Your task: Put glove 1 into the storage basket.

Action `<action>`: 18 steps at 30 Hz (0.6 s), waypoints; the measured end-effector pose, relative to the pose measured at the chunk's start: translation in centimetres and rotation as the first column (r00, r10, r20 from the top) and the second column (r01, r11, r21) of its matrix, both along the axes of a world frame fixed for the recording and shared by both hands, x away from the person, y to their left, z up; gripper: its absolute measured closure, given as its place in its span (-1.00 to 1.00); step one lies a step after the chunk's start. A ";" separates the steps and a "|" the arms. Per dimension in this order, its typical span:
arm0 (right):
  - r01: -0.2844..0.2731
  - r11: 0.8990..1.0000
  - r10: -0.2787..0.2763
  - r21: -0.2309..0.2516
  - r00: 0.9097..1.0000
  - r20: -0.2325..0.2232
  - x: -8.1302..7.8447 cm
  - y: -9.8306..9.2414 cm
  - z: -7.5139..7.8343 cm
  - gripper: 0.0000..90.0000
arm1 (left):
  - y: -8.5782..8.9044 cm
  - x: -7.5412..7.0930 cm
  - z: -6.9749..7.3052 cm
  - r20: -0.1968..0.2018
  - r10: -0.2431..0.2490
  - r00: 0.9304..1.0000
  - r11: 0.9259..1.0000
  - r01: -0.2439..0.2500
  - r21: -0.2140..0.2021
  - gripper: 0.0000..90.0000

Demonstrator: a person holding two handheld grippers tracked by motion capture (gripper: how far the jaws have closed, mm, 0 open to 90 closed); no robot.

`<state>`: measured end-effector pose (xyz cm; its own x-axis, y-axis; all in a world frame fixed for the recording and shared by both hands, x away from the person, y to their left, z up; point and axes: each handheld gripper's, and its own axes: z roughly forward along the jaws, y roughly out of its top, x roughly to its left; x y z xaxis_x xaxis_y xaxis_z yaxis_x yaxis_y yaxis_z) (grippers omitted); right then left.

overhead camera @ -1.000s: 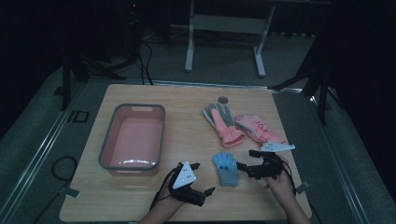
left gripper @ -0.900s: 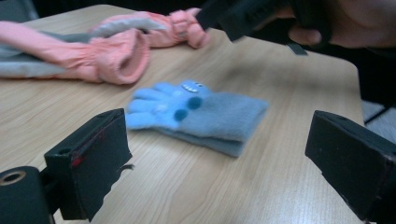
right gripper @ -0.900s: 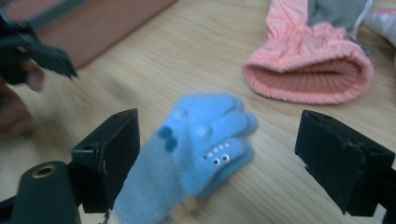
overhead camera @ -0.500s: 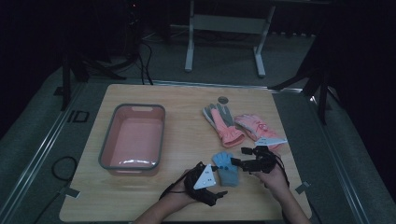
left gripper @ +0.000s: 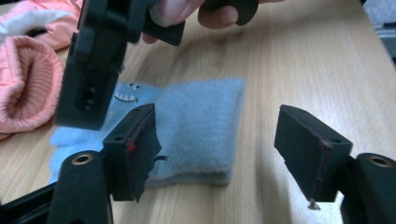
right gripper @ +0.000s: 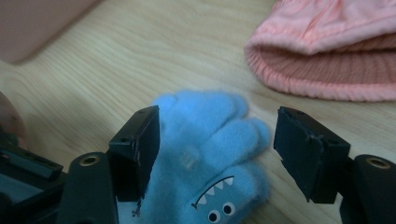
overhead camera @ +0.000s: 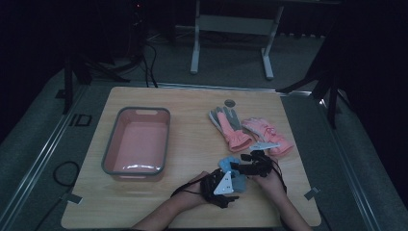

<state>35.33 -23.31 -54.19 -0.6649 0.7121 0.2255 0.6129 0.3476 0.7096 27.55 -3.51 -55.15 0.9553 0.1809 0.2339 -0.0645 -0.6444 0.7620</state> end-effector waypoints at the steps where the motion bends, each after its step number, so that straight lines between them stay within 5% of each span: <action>1: -0.004 1.000 0.004 -0.021 1.000 0.005 -0.1 0.2 -0.2 -0.31 | -0.1 0.0 -0.1 0.014 -0.006 1.000 1.000 0.006 0.017 -0.22; 4: -0.010 0.999 0.011 -0.052 1.000 0.010 -0.3 0.7 -0.7 -0.30 | -0.2 -0.1 -0.5 0.028 -0.019 0.999 0.998 0.017 0.060 -0.10; 9: -0.018 0.997 0.021 -0.081 0.999 0.037 -0.6 0.6 -1.1 -0.28 | -0.2 0.1 -0.7 0.015 0.020 1.000 0.998 -0.021 0.060 0.15; 12: -0.037 0.996 0.039 -0.087 0.999 0.021 -0.8 0.7 -0.8 -0.02 | -0.1 0.4 -0.5 -0.016 0.045 0.999 0.998 -0.044 0.052 0.39; 14: -0.065 0.995 0.065 -0.082 0.998 0.005 -0.8 0.8 -0.7 0.33 | -0.1 0.7 -0.4 -0.050 0.060 0.997 0.997 -0.057 0.049 0.47; 18: -0.098 0.995 0.097 -0.020 0.993 -0.069 -0.6 1.0 -0.9 0.69 | -0.2 1.0 -0.1 -0.080 0.086 0.993 0.996 -0.082 0.045 0.66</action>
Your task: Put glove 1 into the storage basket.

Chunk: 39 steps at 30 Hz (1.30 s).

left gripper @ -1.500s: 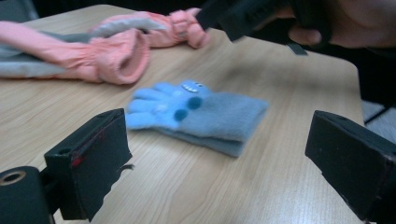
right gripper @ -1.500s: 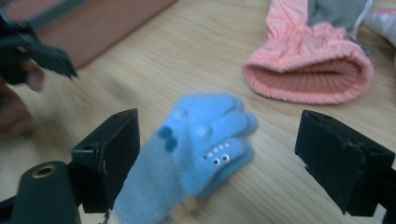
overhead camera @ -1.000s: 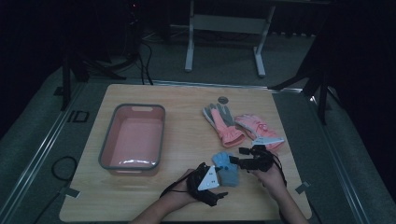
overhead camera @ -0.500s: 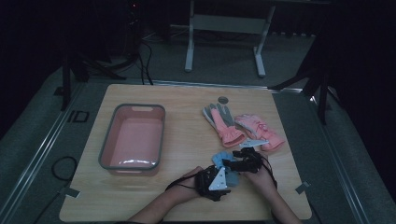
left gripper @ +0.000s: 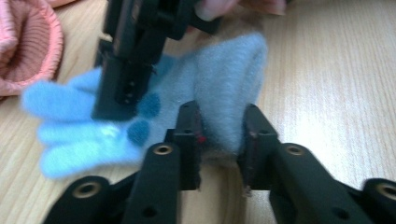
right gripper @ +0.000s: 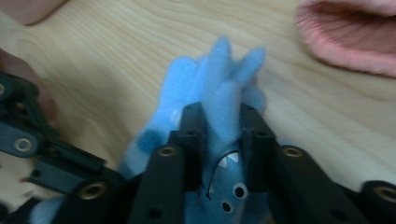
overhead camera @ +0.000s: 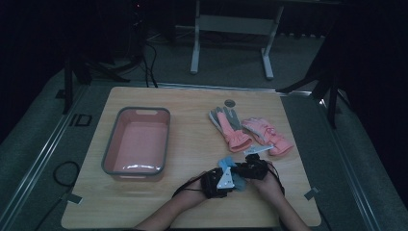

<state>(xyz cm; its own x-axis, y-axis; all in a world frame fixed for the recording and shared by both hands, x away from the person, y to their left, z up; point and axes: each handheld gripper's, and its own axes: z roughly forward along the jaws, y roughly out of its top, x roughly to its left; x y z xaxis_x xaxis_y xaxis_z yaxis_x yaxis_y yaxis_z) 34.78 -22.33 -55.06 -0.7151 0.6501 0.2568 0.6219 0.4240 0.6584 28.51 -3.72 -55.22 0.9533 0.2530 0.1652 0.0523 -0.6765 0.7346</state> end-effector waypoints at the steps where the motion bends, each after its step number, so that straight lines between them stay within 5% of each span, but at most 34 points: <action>1: 0.001 1.000 -0.001 0.003 1.000 -0.009 0.0 0.1 0.0 0.72 | 0.0 -0.1 0.1 0.002 0.002 1.000 1.000 -0.002 0.003 0.68; 4: 0.025 0.999 -0.023 0.040 0.999 -0.040 0.2 -0.2 0.0 0.76 | 0.2 0.2 0.4 -0.043 0.014 0.999 1.000 -0.015 -0.006 0.73; 14: 0.025 0.991 -0.022 0.132 1.000 -0.022 0.3 -0.4 2.4 0.79 | 1.0 0.3 3.0 0.000 0.021 1.000 1.000 -0.021 0.015 0.76; 23: 0.011 0.988 -0.015 0.153 1.000 0.024 1.0 0.9 5.6 0.78 | 2.7 0.9 5.9 0.022 0.042 0.999 0.999 -0.042 0.023 0.76; 39: -0.044 0.983 0.034 0.181 0.998 0.057 2.2 5.3 8.3 0.78 | 6.5 1.2 8.8 0.043 0.099 0.994 0.994 -0.102 0.051 0.76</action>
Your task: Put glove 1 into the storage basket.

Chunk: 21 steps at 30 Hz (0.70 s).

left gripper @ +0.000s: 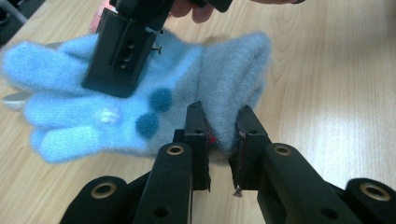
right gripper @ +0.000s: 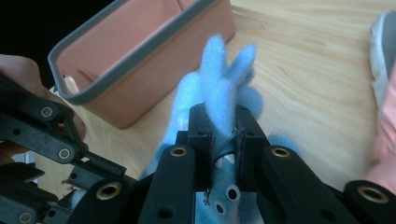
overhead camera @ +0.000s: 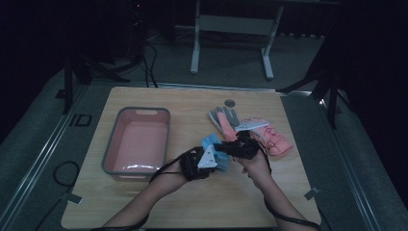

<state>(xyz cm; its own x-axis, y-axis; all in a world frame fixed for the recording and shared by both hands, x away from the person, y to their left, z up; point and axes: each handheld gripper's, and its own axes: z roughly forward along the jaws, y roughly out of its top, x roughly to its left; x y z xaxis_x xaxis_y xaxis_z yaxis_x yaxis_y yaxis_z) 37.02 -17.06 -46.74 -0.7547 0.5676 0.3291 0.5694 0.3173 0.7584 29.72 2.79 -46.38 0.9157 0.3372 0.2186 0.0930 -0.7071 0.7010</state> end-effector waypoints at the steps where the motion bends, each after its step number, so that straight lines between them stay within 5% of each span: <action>1: -0.003 1.000 0.003 0.002 1.000 0.011 0.1 0.3 0.1 0.78 | 0.3 0.0 0.2 0.001 0.008 1.000 1.000 -0.008 -0.002 0.76; 21: -0.070 0.998 0.070 0.001 0.997 0.043 1.2 6.6 2.9 0.78 | 6.0 -0.2 3.1 0.007 0.095 0.995 0.995 -0.095 0.008 0.76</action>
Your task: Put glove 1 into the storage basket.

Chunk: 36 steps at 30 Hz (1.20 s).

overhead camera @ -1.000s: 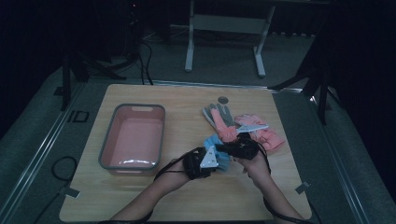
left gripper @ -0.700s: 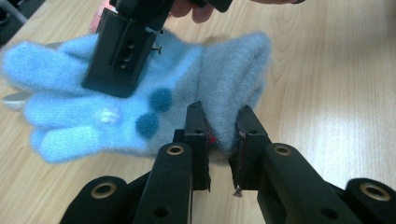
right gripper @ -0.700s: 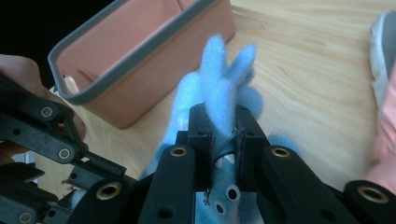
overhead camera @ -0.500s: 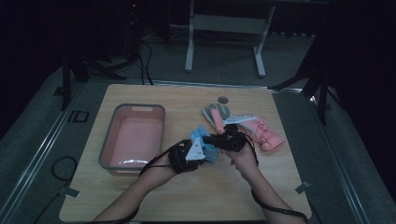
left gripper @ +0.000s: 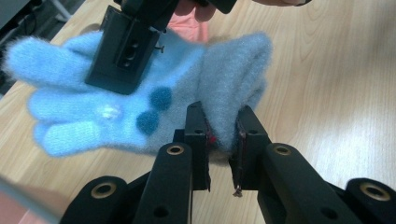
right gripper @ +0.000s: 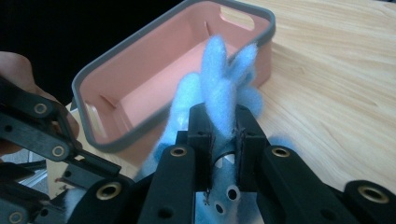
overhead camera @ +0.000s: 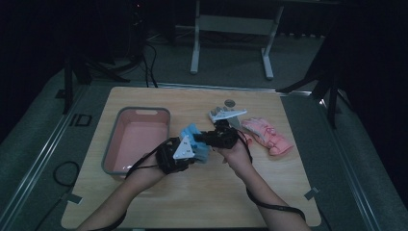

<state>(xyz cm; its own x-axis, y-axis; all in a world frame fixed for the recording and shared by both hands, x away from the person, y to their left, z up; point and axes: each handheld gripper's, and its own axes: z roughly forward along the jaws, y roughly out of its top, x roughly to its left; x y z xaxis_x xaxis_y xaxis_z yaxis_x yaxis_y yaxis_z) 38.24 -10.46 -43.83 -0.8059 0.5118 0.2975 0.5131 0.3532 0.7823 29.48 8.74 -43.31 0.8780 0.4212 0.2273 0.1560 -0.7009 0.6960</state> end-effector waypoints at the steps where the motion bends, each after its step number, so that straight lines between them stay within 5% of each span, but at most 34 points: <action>1: -0.002 1.000 0.002 -0.002 1.000 0.003 0.0 0.3 0.0 0.78 | 0.3 0.0 0.1 0.002 0.007 1.000 1.000 -0.007 -0.001 0.76; 24: -0.096 0.995 0.096 0.020 0.995 -0.006 1.2 8.4 1.2 0.78 | 7.7 -0.4 0.9 -0.004 0.126 0.992 0.992 -0.126 0.027 0.76; 36: -0.146 0.989 0.147 0.029 0.989 -0.032 1.8 14.2 0.0 0.78 | 12.2 -0.3 -0.4 -0.049 0.216 0.975 0.976 -0.214 0.046 0.76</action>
